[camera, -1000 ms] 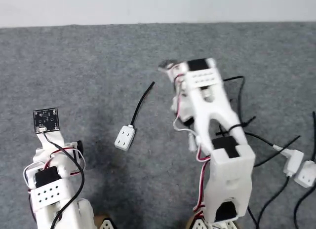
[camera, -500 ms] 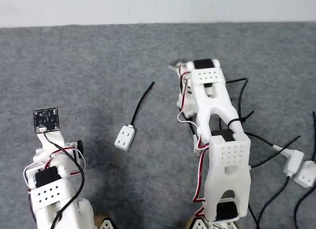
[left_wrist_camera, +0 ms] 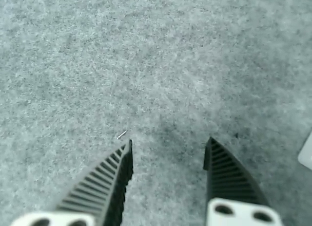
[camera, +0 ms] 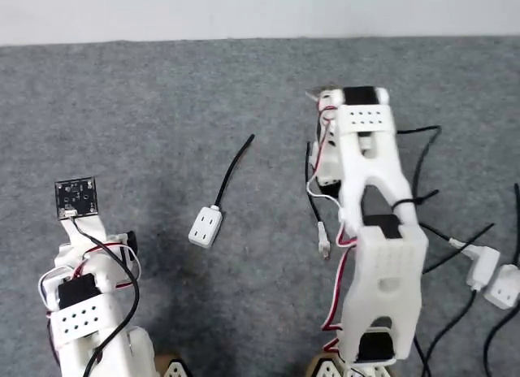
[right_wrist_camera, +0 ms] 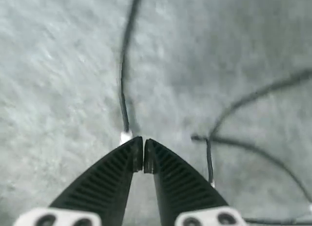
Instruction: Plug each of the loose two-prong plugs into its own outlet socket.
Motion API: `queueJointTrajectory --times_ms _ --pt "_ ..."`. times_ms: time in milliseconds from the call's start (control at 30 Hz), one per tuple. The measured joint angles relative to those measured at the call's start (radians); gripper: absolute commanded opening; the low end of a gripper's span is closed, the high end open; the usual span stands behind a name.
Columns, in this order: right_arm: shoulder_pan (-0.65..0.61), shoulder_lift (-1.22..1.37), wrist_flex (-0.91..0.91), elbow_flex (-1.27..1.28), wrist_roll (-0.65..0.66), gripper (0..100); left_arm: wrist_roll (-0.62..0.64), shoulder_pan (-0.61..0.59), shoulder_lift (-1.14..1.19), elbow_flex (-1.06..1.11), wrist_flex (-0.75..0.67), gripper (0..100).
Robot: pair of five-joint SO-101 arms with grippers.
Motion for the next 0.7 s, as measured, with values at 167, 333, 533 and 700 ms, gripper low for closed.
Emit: queueJointTrajectory --times_ms 167,333,533,700 --pt "-0.002 -0.186 0.000 0.210 -0.029 0.9 0.000 -0.003 0.000 0.000 0.000 23" --pt "0.000 -0.276 -0.107 0.483 -0.051 0.9 0.000 -0.003 0.000 0.000 0.000 23" --pt "-0.017 -0.285 -0.305 0.717 -0.054 0.9 0.000 -0.002 0.000 0.000 0.000 23" --pt "-0.084 -0.287 -0.341 0.740 -0.083 0.9 0.000 -0.002 0.000 0.000 0.000 23"
